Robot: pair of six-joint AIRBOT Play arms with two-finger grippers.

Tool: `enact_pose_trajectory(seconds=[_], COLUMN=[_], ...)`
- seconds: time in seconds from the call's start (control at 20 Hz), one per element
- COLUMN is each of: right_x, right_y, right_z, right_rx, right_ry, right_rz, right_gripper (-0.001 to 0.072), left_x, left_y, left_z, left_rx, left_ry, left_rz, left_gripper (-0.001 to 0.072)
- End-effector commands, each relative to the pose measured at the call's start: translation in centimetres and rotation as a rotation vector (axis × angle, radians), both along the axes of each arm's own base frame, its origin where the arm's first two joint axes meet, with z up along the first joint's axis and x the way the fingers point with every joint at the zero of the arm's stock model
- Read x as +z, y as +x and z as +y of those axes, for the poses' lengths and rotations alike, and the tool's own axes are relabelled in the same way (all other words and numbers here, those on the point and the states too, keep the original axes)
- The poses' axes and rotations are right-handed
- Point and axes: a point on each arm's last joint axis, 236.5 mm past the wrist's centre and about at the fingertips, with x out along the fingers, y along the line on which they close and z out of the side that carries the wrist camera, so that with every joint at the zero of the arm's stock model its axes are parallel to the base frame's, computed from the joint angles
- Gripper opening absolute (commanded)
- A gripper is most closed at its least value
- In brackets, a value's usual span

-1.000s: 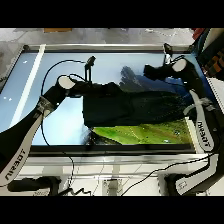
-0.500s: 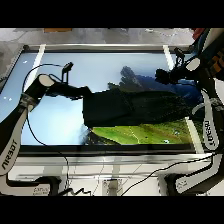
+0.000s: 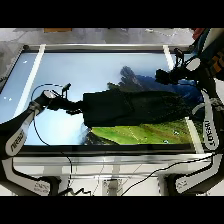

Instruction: Fold the clothes and pants, and hang the long-sleeved shirts on hangers.

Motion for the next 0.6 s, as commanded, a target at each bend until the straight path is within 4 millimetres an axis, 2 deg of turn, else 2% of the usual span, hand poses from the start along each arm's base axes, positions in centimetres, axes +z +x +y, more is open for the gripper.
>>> enact_pose_trajectory(seconds=[0.0,0.1,0.15,0.25,0.4,0.45,0.55], right_x=[-0.3,-0.7,-0.9,-1.5,-3.9,-5.2,-8.0], right_y=[-0.2,-0.2,0.0,0.1,-1.0,-1.7,-3.9], right_z=[1.3,3.0,3.8,6.0,10.5,12.4,17.3], right_rx=[0.026,0.058,0.070,0.102,0.186,0.219,0.301], right_ry=[0.002,-0.004,-0.008,-0.008,-0.007,-0.005,0.022], right_rz=[0.007,0.007,0.000,-0.006,0.039,0.063,0.128], right_gripper=[0.0041,0.0041,0.0040,0.0041,0.0040,0.0040,0.0040], left_x=[-1.2,-0.8,-0.1,2.5,8.9,11.3,15.9], left_y=[0.7,0.7,0.8,1.5,1.2,0.6,-0.7], left_z=[-3.1,-3.6,-3.7,-2.9,-1.3,-1.2,-0.7], left_rx=[0.037,0.025,0.020,0.015,-0.062,-0.098,-0.153], left_ry=[-0.093,-0.093,-0.099,-0.114,-0.112,-0.115,-0.091], left_rz=[0.006,-0.006,-0.016,-0.059,-0.151,-0.179,-0.262], left_gripper=[0.0483,0.0165,0.0035,0.0026,0.0025,0.0026,0.0025])
